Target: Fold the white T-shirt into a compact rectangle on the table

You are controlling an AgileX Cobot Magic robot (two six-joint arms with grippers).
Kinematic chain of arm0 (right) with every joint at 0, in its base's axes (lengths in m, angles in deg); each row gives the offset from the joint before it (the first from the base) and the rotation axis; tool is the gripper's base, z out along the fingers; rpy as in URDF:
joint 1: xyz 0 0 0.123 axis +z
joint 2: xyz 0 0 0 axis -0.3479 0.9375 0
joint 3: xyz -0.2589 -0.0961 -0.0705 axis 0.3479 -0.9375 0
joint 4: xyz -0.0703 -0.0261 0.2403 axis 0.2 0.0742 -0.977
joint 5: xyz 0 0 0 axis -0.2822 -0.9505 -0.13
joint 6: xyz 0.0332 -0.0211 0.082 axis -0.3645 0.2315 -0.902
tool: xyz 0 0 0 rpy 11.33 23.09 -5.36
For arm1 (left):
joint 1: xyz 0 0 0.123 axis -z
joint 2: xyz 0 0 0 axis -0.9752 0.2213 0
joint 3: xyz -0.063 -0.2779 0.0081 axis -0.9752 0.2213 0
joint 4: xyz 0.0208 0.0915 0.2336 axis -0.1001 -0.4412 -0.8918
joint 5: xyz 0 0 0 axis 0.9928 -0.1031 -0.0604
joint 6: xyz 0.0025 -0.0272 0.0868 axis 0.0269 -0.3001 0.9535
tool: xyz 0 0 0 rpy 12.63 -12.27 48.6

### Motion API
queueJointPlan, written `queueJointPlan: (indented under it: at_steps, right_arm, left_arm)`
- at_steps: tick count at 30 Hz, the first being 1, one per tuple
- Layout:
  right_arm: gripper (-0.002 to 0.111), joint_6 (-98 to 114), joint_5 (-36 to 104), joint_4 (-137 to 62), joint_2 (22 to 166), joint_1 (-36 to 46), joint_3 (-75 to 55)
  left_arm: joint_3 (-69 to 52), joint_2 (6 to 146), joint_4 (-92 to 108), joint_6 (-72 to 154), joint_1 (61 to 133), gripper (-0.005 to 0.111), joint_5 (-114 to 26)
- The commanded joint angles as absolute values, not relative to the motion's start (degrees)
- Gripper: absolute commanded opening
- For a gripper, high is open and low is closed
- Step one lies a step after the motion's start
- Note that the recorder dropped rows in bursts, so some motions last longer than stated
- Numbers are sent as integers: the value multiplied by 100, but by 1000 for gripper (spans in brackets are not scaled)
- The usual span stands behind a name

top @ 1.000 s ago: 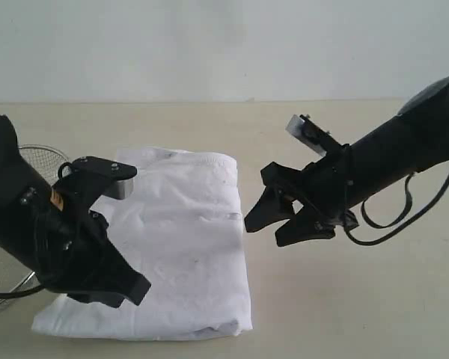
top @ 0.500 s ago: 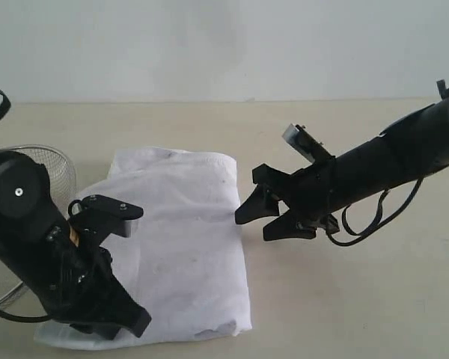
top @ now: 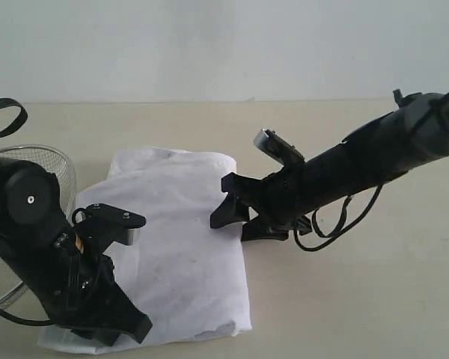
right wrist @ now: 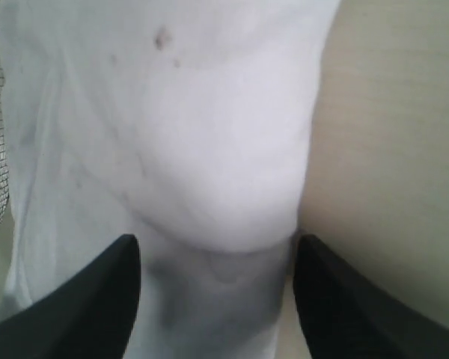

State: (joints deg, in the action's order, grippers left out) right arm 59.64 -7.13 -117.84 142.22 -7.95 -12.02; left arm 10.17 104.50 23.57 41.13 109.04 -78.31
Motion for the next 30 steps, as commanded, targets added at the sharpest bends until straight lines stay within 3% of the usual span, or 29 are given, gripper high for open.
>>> queueJointPlan:
  at_steps: [1,7,10,14,19,30]
  right_arm:
    - [56,5956,-590,-11836,14362,-686,-1171]
    - [56,6157,-550,-12109,14360,-451,-1160]
    - [51,6207,-403,-12220,14360,-315,-1122]
    - [33,6293,-335,-12294,14372,-167,-1054]
    - [0,6318,-139,-12273,14372,-124,-1054]
    - [0,6318,-859,-11919,14372,-688,-1054]
  left_arm:
    - [1033,10455,2326,4042,10928,5,-7797]
    - [1033,10455,2326,4065,10928,5,-7686]
    - [1033,10455,2326,4065,10928,5,-7686]
    - [1033,10455,2326,4065,10928,5,-7686]
    - [1033,10455,2326,4065,10928,5,-7684]
    - [939,9379,2859,4088,10928,5,-7735]
